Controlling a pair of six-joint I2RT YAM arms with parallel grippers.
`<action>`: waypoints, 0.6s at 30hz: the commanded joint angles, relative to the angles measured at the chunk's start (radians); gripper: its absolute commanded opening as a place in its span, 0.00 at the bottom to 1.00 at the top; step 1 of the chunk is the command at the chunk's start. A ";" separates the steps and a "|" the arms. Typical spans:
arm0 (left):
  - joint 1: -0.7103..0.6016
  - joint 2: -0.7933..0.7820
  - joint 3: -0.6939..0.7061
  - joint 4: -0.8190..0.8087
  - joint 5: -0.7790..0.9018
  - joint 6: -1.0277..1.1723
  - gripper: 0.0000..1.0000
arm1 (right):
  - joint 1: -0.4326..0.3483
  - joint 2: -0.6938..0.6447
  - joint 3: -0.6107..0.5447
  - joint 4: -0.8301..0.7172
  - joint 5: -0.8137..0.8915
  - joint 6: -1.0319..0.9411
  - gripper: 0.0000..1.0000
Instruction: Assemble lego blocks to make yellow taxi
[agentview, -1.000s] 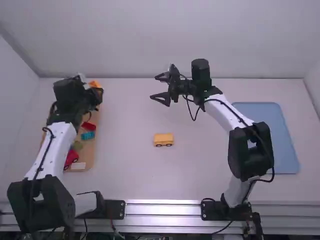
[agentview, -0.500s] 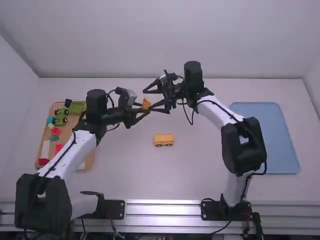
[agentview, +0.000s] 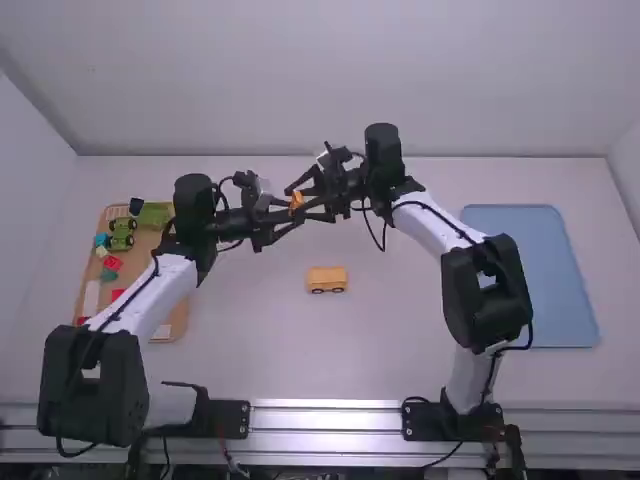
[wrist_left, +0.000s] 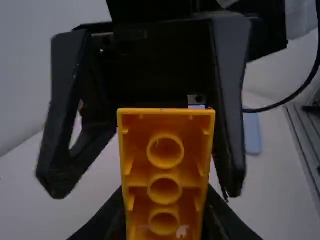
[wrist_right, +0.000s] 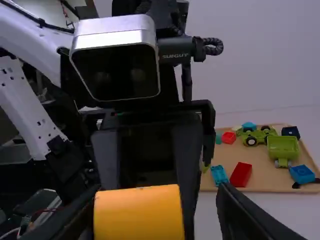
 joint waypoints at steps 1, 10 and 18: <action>0.005 0.026 -0.008 0.041 0.001 -0.069 0.02 | -0.001 0.005 0.004 0.005 -0.041 -0.010 0.54; 0.005 0.081 -0.008 0.132 0.034 -0.108 0.04 | -0.003 0.005 0.006 0.032 -0.041 -0.012 0.42; 0.009 0.082 -0.008 0.139 0.034 -0.105 0.02 | -0.028 0.005 0.005 0.027 -0.040 -0.012 0.34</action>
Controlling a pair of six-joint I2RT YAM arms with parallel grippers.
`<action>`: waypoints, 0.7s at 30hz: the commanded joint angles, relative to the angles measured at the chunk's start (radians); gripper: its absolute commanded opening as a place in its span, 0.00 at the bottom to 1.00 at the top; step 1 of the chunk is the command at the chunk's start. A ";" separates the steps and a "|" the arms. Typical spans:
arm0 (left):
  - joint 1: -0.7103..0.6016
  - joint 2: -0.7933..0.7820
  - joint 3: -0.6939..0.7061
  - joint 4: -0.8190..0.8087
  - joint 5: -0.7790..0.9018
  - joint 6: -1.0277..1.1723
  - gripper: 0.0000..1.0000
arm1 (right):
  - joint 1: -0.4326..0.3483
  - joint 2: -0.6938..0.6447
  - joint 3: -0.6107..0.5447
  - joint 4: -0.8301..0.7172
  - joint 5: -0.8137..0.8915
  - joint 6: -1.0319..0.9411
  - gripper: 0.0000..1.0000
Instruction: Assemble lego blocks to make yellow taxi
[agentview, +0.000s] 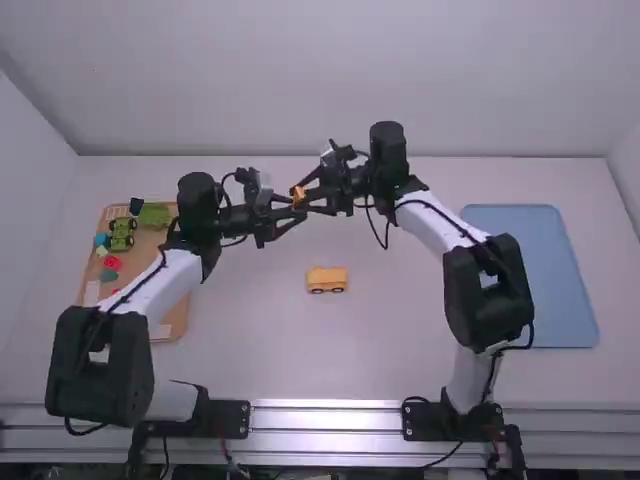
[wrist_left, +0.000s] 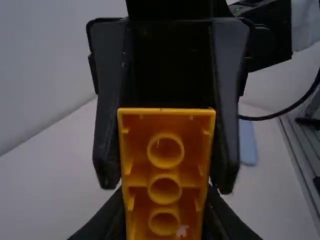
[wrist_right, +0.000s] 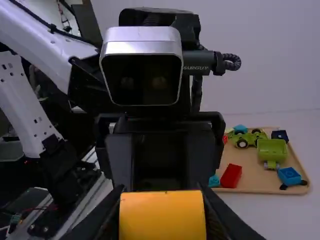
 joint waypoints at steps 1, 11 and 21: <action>0.009 0.010 -0.008 0.004 0.000 -0.006 0.02 | -0.007 0.004 0.005 0.000 -0.044 -0.005 0.34; 0.009 0.010 -0.008 0.135 0.000 -0.112 0.68 | -0.003 0.004 0.006 0.061 -0.005 0.034 0.15; 0.008 0.010 -0.008 0.159 -0.069 -0.110 0.99 | -0.045 -0.152 0.005 0.054 0.667 0.129 0.03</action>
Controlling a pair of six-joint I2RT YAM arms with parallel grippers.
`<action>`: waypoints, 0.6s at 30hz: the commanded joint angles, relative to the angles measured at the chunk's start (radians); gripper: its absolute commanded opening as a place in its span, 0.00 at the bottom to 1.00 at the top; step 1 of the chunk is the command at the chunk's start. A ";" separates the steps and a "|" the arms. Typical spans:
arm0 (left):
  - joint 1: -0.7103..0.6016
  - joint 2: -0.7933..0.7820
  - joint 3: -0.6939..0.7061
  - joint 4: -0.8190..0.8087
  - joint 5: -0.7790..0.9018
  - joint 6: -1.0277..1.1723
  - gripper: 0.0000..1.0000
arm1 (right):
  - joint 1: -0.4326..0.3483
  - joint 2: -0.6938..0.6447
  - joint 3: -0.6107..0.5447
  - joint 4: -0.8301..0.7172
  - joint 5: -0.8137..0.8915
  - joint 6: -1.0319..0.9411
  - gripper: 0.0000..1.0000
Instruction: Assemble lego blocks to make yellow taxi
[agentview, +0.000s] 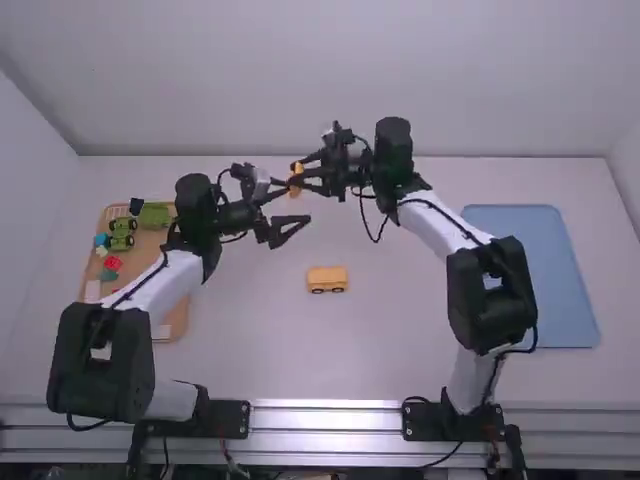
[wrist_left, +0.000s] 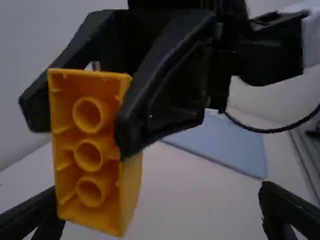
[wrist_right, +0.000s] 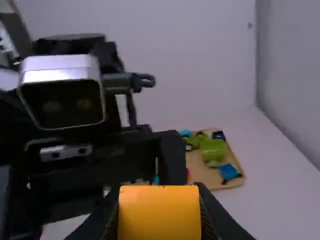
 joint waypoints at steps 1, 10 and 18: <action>0.006 -0.003 0.009 0.032 -0.047 0.005 0.99 | -0.039 -0.139 0.008 -0.087 0.401 -0.076 0.04; 0.006 -0.003 0.009 -0.090 -0.238 -0.132 0.99 | 0.083 -0.320 0.008 -0.757 1.161 -0.279 0.02; 0.007 -0.003 0.009 -0.164 -0.384 -0.107 0.99 | 0.107 -0.231 0.007 -1.275 1.244 -0.360 0.05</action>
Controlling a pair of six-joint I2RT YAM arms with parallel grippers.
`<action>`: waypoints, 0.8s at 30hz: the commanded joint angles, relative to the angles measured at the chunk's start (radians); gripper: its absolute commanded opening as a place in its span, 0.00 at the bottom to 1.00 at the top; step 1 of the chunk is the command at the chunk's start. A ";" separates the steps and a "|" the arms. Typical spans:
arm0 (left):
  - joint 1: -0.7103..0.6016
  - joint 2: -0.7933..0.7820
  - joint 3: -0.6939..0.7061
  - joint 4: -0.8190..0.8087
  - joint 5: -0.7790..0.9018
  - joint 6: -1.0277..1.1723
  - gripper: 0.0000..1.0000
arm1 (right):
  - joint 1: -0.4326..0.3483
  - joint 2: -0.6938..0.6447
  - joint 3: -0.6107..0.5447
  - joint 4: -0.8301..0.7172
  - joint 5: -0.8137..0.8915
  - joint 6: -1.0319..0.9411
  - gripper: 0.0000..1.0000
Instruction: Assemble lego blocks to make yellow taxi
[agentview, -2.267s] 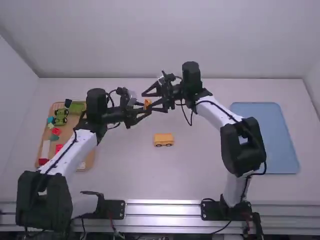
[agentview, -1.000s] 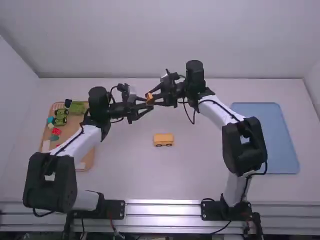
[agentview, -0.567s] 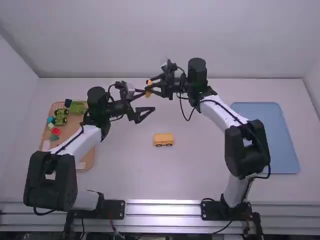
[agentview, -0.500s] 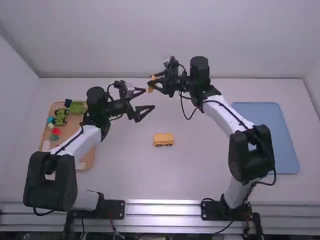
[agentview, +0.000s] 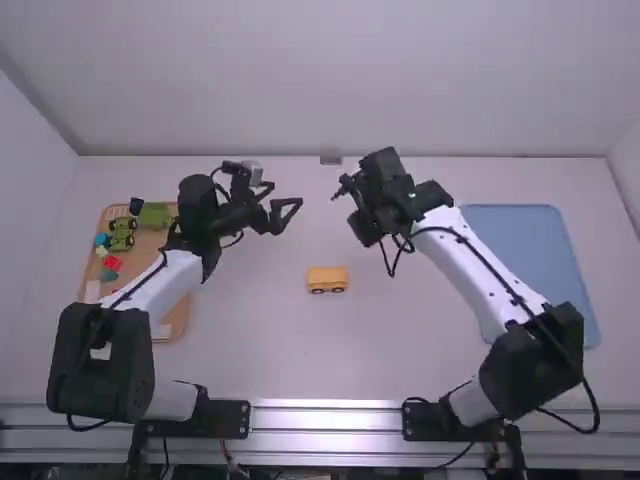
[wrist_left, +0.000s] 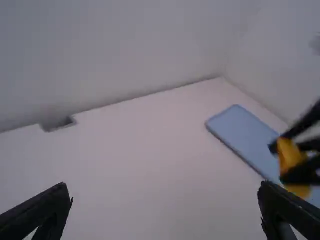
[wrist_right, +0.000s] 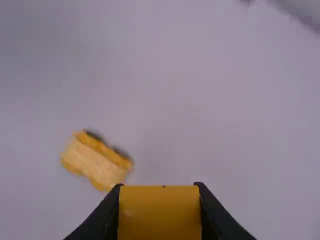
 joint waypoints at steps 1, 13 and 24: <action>0.003 -0.003 0.007 -0.009 -0.026 0.079 0.99 | -0.009 0.070 0.001 -0.046 0.076 -0.095 0.06; 0.095 -0.001 0.007 -0.278 0.527 0.805 0.99 | -0.035 0.345 0.000 -0.098 -0.043 -0.549 0.00; 0.060 0.016 0.007 -0.639 0.425 1.241 0.99 | -0.028 0.458 0.000 -0.064 -0.064 -0.672 0.00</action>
